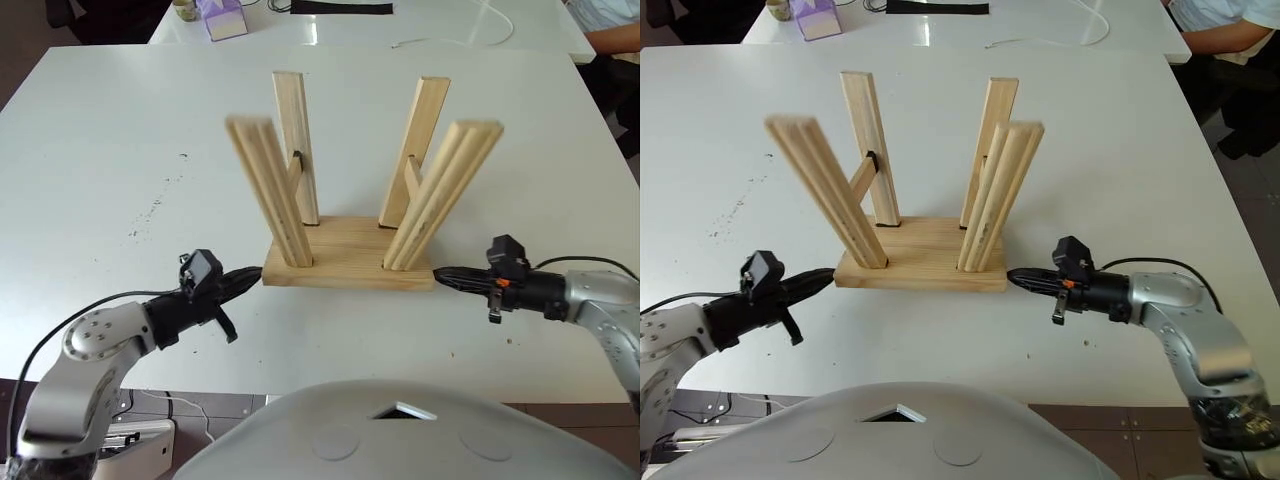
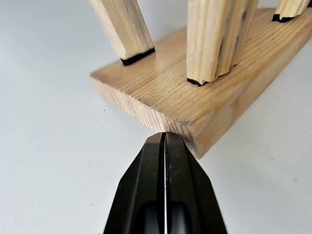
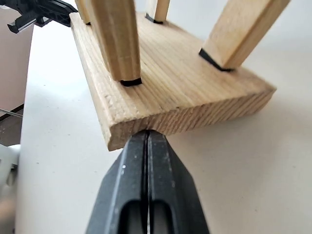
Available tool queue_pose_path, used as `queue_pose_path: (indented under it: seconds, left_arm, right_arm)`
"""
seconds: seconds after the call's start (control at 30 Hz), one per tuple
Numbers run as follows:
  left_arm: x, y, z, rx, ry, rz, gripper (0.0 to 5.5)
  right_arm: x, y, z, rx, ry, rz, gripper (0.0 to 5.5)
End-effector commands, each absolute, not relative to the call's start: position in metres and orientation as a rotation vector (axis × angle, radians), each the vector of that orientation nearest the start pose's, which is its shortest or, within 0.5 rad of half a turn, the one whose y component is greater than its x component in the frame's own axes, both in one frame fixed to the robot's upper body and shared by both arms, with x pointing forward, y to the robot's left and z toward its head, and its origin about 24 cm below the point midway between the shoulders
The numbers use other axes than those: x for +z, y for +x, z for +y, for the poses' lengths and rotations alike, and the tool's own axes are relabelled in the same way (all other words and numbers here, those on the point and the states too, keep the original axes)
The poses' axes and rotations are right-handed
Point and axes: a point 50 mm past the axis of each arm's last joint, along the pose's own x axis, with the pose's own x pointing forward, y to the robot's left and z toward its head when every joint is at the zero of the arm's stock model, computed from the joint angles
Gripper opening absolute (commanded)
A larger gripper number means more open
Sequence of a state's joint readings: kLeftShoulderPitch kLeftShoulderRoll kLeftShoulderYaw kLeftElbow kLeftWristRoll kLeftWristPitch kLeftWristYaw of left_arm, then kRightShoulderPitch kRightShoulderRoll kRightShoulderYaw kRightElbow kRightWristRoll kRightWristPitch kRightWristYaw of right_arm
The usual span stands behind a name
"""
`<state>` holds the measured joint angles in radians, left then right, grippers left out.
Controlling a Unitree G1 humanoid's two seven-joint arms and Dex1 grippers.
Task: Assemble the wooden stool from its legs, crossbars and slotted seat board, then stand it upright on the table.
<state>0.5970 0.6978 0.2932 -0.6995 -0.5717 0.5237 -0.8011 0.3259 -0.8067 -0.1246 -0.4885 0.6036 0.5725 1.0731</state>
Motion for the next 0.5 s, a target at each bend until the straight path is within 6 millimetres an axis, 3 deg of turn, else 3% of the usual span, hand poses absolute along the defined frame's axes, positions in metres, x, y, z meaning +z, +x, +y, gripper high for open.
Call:
queue_pose_path:
  seconds: [0.03,0.2,0.5]
  left_arm:
    - [0.135,0.108,0.194,-0.939,-0.074,0.345,0.01]
    - [0.148,0.121,0.193,-0.905,-0.091,0.276,0.01]
    - [0.119,0.132,0.191,-0.832,-0.095,0.323,0.01]
  right_arm:
    - [0.124,0.139,-0.195,1.301,0.079,0.422,0.00]
    - [0.141,0.148,-0.192,1.310,0.075,0.372,0.00]
    - [0.120,0.177,-0.208,1.231,0.012,0.429,0.00]
